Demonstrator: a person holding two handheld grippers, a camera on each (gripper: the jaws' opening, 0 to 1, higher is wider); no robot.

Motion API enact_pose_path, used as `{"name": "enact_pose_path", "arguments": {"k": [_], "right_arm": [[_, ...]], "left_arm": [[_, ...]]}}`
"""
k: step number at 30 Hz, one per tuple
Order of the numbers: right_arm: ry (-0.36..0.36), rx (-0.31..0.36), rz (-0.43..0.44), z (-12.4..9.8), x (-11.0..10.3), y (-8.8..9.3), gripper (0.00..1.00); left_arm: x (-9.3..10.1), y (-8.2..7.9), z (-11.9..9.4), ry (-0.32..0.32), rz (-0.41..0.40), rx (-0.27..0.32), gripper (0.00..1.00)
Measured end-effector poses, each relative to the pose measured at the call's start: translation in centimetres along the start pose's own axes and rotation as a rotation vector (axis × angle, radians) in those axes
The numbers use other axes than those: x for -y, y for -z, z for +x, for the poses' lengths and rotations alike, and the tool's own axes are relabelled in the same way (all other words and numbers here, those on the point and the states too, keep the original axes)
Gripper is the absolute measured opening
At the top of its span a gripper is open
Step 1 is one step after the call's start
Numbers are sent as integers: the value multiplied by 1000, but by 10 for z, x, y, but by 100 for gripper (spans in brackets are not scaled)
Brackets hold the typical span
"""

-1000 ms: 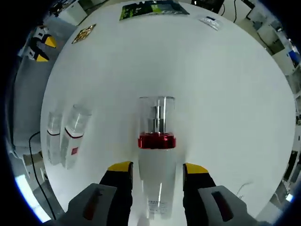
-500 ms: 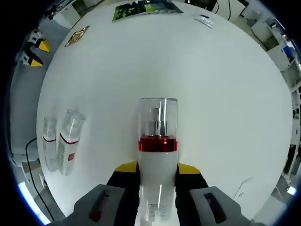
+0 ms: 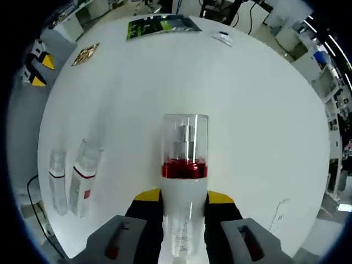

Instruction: Arrange the skincare products in the storage area until every visible bottle or jar stands upright without overlapping.

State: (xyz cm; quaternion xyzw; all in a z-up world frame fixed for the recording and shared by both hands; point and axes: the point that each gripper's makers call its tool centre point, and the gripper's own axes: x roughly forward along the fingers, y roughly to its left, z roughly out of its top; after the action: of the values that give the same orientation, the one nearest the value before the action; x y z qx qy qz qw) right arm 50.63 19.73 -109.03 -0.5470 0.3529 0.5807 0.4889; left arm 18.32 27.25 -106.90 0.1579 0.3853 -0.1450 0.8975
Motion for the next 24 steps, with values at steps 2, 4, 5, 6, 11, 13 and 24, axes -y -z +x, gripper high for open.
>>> {"name": "enact_pose_path", "arguments": {"k": [2, 4, 5, 6, 11, 13, 24], "right_arm": [[18, 28, 23, -6, 0, -5, 20], [27, 54, 30, -14, -3, -10, 20], [43, 74, 40, -19, -3, -14, 20], [56, 94, 50, -23, -5, -17, 20], [110, 234, 137, -55, -19, -38, 20], [126, 284, 182, -69, -26, -43, 20], [176, 619, 486, -134, -84, -51, 20]], "left_arm": [[-1, -1, 0, -2, 1, 3, 18], [-1, -1, 0, -2, 1, 5, 18], [-1, -1, 0, -2, 1, 5, 18], [-1, -1, 0, -2, 3, 6, 19], [-1, -4, -1, -4, 6, 19, 20], [-1, -5, -1, -6, 13, 27, 20], [3, -12, -3, 24, -1, 65, 22]]}}
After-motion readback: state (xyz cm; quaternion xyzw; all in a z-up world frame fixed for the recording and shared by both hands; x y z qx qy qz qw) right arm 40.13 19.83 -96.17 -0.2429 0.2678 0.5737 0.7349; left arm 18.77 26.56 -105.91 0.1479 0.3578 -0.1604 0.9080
